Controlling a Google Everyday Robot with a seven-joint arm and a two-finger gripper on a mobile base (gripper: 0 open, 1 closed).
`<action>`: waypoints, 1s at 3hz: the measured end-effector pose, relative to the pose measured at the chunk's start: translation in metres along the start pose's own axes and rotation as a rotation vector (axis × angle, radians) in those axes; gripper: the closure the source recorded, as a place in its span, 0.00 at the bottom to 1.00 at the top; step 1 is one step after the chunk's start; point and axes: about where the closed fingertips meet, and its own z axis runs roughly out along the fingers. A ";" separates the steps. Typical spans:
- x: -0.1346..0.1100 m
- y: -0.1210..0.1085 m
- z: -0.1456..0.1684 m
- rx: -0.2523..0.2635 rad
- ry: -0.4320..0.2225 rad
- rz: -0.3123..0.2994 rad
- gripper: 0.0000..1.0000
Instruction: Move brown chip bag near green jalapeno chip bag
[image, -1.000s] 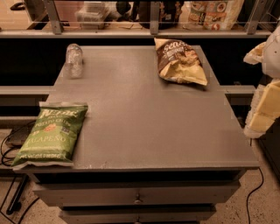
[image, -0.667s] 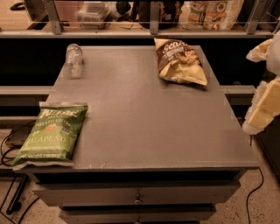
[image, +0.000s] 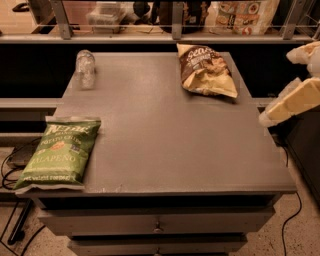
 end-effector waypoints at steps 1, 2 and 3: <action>-0.009 -0.043 0.020 0.068 -0.150 0.125 0.00; -0.020 -0.085 0.045 0.111 -0.216 0.212 0.00; -0.020 -0.085 0.045 0.111 -0.216 0.212 0.00</action>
Offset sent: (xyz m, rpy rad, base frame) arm 0.1589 -0.0159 -0.0039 0.3142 -0.1176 -0.2624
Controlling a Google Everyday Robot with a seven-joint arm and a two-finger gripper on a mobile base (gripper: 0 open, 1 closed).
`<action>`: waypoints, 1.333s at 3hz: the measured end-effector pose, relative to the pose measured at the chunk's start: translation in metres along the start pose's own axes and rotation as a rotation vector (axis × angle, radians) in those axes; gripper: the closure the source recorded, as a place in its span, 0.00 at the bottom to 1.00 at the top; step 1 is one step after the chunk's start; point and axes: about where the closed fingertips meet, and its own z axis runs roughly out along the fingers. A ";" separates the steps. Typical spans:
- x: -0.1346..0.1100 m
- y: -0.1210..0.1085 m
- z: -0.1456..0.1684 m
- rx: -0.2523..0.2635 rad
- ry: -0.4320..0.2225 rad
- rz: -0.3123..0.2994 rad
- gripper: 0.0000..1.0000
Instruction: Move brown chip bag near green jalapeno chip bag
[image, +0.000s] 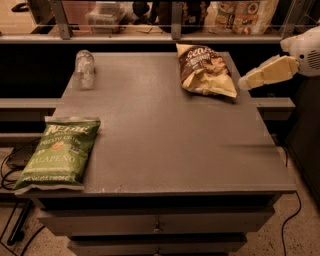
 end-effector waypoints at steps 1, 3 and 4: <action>0.003 -0.010 0.036 0.011 0.028 0.004 0.00; 0.011 -0.029 0.103 0.005 0.050 -0.012 0.00; 0.013 -0.039 0.157 -0.016 0.042 -0.009 0.00</action>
Offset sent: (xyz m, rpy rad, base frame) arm 0.0829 0.0275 -0.0619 -0.0726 0.0368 -0.0002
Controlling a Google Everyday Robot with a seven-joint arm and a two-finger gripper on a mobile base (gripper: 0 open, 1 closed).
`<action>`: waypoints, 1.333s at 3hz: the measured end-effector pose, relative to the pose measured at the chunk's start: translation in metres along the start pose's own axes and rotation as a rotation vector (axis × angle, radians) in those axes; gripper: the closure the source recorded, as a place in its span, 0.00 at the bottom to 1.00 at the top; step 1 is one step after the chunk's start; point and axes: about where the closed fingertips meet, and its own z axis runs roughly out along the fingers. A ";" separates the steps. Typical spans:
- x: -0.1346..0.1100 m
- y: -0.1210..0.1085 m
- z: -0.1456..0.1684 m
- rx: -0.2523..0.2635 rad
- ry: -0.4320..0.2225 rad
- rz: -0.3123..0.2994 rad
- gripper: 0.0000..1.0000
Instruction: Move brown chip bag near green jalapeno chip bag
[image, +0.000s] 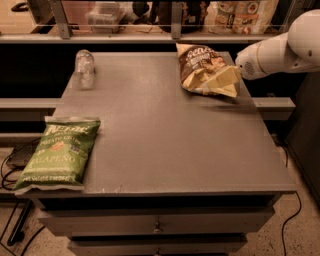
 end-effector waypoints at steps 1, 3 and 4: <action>-0.003 -0.001 0.035 -0.022 -0.012 0.009 0.00; -0.019 0.001 0.059 -0.005 -0.021 -0.027 0.50; -0.039 0.010 0.045 0.007 -0.035 -0.082 0.73</action>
Offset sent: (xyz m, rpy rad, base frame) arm 0.0551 0.0419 -0.0356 0.0405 0.0065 0.0131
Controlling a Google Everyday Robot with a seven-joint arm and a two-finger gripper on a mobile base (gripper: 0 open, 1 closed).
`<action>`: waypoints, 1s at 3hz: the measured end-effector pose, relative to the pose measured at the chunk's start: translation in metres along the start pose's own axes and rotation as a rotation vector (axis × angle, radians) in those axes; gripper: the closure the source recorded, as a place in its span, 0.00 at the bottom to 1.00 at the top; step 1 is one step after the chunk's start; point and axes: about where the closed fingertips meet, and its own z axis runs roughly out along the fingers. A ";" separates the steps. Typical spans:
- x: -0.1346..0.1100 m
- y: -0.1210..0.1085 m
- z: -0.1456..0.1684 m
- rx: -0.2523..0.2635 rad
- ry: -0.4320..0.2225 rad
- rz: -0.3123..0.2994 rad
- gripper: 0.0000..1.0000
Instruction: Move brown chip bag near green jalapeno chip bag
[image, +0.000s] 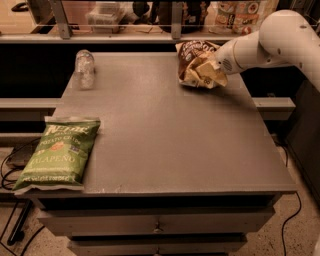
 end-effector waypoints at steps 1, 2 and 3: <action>-0.029 0.024 -0.019 -0.017 -0.027 -0.057 0.96; -0.065 0.064 -0.043 -0.075 -0.060 -0.104 1.00; -0.065 0.067 -0.042 -0.081 -0.058 -0.109 1.00</action>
Offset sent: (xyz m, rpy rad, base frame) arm -0.1013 0.0850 0.0983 0.0107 -0.0600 0.2188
